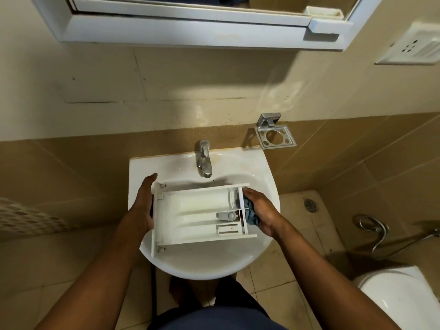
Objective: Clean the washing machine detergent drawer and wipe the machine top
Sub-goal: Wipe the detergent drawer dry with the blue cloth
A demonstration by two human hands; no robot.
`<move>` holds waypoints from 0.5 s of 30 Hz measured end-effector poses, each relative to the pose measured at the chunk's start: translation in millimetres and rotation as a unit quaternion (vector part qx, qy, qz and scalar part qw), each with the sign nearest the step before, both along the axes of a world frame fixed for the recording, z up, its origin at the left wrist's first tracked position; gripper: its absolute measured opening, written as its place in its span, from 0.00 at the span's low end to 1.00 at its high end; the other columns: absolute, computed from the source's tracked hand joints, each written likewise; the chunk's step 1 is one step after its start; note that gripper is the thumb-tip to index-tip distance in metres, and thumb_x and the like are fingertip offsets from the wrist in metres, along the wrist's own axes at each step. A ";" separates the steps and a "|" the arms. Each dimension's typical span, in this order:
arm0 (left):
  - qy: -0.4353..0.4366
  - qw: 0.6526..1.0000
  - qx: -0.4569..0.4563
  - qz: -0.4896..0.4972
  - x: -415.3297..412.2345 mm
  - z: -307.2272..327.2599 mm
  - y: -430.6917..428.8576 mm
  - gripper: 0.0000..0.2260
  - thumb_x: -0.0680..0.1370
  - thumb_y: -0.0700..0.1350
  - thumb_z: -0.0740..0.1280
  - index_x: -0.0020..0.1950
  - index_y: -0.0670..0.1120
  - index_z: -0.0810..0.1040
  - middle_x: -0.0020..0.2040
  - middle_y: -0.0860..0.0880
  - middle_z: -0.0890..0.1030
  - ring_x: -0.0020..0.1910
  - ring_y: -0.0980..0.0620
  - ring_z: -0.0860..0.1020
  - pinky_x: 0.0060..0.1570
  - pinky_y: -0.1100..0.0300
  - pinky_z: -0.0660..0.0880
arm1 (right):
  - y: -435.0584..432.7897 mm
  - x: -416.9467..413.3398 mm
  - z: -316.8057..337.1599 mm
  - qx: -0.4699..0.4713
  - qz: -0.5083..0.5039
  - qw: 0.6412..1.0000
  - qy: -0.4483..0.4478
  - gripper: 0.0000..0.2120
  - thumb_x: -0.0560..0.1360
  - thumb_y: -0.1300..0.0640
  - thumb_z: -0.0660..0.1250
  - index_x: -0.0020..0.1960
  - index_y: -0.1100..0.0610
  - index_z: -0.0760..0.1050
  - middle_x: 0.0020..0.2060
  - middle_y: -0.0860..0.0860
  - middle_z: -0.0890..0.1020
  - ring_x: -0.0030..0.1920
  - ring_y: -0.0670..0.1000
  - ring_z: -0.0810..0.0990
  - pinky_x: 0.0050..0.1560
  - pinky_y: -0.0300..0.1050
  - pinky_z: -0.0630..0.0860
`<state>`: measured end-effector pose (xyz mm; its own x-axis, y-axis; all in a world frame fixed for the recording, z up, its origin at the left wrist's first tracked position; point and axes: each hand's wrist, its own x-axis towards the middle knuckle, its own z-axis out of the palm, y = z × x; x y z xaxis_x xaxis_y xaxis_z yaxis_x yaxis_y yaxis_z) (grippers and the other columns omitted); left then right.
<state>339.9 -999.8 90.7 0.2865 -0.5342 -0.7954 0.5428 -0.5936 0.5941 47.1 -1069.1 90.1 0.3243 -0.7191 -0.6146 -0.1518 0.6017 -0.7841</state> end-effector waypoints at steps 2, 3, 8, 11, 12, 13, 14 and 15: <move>-0.005 0.999 -0.015 -0.028 0.3 1.3 0.6 0.29 0.71 0.72 0.67 0.60 0.52 0.82 0.51 0.45 0.87 0.52 0.43 0.83 0.55 0.48 0.77 | 2.5 2.9 -0.9 -0.007 -0.029 1.000 0.002 0.17 0.86 0.51 0.56 0.59 0.55 0.82 0.49 0.54 0.87 0.46 0.54 0.86 0.46 0.49 0.81; -0.004 0.998 -0.021 -0.053 0.7 2.1 1.8 0.33 0.69 0.75 0.67 0.64 0.53 0.81 0.55 0.44 0.86 0.55 0.42 0.83 0.60 0.45 0.77 | 3.7 3.1 -2.4 -0.008 -0.040 0.999 -0.007 0.18 0.86 0.52 0.55 0.61 0.55 0.82 0.51 0.55 0.87 0.48 0.56 0.87 0.47 0.49 0.82; -0.103 0.985 0.012 -0.140 -14.9 2.0 2.6 0.37 0.77 0.71 0.60 0.77 0.48 0.68 0.72 0.44 0.73 0.70 0.42 0.70 0.69 0.48 0.65 | 5.9 7.7 -10.1 -0.047 -0.087 0.995 -0.010 0.18 0.84 0.50 0.59 0.63 0.58 0.81 0.56 0.61 0.85 0.52 0.66 0.83 0.52 0.56 0.82; -0.177 0.971 0.013 -0.158 -21.0 -1.5 0.8 0.34 0.82 0.66 0.54 0.78 0.42 0.66 0.74 0.40 0.71 0.71 0.39 0.69 0.62 0.51 0.65 | 2.5 8.2 -8.7 -0.070 -0.115 0.991 0.021 0.16 0.83 0.49 0.62 0.61 0.58 0.83 0.54 0.57 0.86 0.55 0.61 0.85 0.61 0.59 0.81; -0.195 0.968 0.008 -0.157 -20.8 -2.7 0.2 0.34 0.82 0.66 0.53 0.78 0.42 0.67 0.74 0.40 0.71 0.71 0.39 0.70 0.60 0.51 0.65 | -0.1 5.2 -7.4 -0.075 -0.114 0.990 0.029 0.15 0.83 0.49 0.63 0.59 0.57 0.83 0.51 0.55 0.87 0.53 0.60 0.85 0.56 0.55 0.82; -0.209 0.966 0.004 -0.155 -21.0 -3.6 0.2 0.34 0.83 0.66 0.52 0.77 0.42 0.67 0.74 0.40 0.72 0.69 0.39 0.71 0.60 0.51 0.65 | -2.2 3.0 -3.2 -0.075 -0.111 0.990 0.035 0.14 0.84 0.49 0.63 0.57 0.56 0.84 0.49 0.53 0.87 0.50 0.57 0.86 0.49 0.50 0.83; -0.218 0.964 0.001 -0.154 -22.1 -3.6 0.2 0.33 0.83 0.65 0.51 0.77 0.42 0.67 0.73 0.40 0.72 0.67 0.40 0.72 0.60 0.51 0.66 | -5.2 -0.3 -1.3 -0.069 -0.109 0.991 0.027 0.14 0.84 0.49 0.62 0.56 0.56 0.83 0.46 0.52 0.87 0.47 0.54 0.85 0.43 0.46 0.82; -0.231 0.960 -0.008 -0.155 -24.2 -2.5 0.2 0.32 0.83 0.65 0.51 0.77 0.43 0.68 0.72 0.41 0.73 0.64 0.42 0.73 0.59 0.52 0.66 | -8.0 -3.9 -0.3 -0.058 -0.113 0.992 0.015 0.15 0.85 0.49 0.60 0.55 0.56 0.83 0.45 0.51 0.87 0.45 0.53 0.85 0.39 0.43 0.80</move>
